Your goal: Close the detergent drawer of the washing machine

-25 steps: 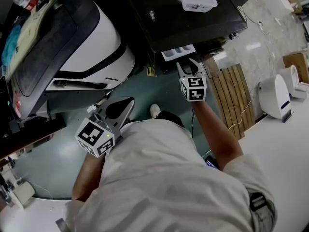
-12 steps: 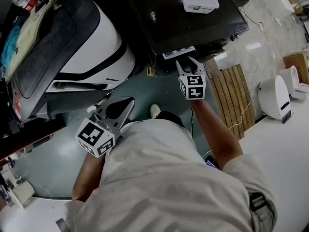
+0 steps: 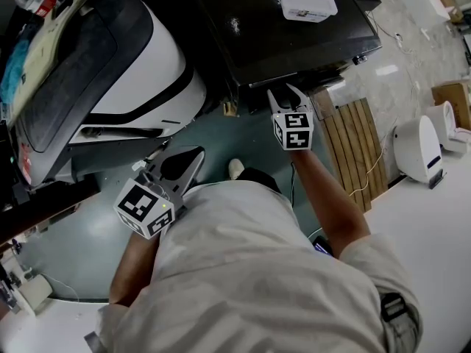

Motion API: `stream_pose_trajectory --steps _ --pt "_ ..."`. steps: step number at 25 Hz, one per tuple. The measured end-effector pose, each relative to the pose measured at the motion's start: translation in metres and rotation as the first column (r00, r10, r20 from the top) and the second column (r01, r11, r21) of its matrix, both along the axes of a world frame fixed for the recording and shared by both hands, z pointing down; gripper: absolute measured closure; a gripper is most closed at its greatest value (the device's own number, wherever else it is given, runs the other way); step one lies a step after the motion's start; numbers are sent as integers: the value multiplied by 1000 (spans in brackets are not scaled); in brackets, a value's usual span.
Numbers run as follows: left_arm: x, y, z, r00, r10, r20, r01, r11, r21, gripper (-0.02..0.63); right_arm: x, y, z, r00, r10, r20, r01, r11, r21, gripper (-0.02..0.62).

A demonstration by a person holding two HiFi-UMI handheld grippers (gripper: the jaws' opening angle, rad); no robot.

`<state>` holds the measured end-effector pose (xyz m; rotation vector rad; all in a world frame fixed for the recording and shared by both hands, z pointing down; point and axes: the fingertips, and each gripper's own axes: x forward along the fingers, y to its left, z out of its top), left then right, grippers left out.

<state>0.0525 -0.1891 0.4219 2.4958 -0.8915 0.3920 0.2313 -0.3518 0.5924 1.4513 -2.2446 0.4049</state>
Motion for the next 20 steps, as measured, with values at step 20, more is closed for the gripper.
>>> stream_pose_trajectory --steps 20 --pt "0 -24 5 1000 24 -9 -25 999 -21 612 -6 -14 0 999 40 7 -40 999 10 420"
